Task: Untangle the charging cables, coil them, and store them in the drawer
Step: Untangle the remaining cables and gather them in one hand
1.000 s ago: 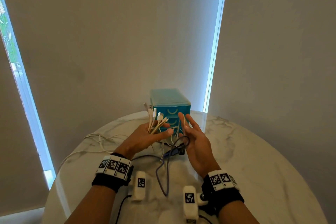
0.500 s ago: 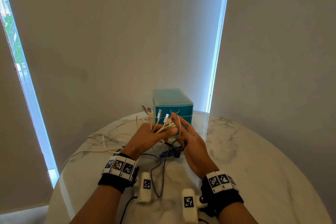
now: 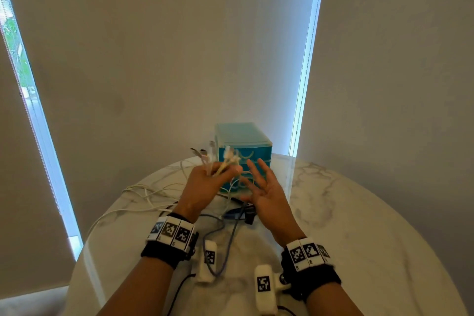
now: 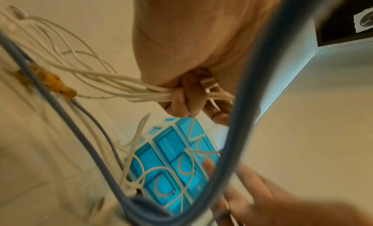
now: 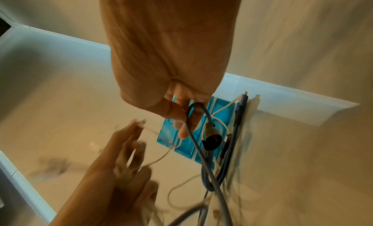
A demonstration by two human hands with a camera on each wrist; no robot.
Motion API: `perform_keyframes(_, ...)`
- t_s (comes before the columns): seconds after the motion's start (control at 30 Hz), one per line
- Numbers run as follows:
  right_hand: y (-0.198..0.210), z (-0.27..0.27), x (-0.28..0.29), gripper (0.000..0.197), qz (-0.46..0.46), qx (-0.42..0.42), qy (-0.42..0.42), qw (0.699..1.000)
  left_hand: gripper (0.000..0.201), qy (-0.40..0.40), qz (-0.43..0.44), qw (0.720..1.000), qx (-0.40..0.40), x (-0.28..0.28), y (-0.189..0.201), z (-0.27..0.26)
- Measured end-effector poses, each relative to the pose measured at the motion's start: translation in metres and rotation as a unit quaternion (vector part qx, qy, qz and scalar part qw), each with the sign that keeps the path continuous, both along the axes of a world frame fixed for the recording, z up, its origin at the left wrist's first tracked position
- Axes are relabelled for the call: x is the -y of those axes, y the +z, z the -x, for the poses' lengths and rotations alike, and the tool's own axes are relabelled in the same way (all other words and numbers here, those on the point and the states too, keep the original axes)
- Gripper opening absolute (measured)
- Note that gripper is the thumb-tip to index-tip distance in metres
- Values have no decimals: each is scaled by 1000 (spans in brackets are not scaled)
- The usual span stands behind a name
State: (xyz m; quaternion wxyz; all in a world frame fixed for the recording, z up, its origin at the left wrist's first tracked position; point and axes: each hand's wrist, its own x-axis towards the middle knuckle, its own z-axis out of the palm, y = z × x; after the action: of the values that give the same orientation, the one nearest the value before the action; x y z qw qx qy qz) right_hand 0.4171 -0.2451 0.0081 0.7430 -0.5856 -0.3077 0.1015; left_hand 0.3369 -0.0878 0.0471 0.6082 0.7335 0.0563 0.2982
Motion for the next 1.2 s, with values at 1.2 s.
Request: perform_keyframes(1.2, -2, -37, 47, 37, -354, -332, -56, 872, 20, 46, 258, 963, 54, -42, -2, 0)
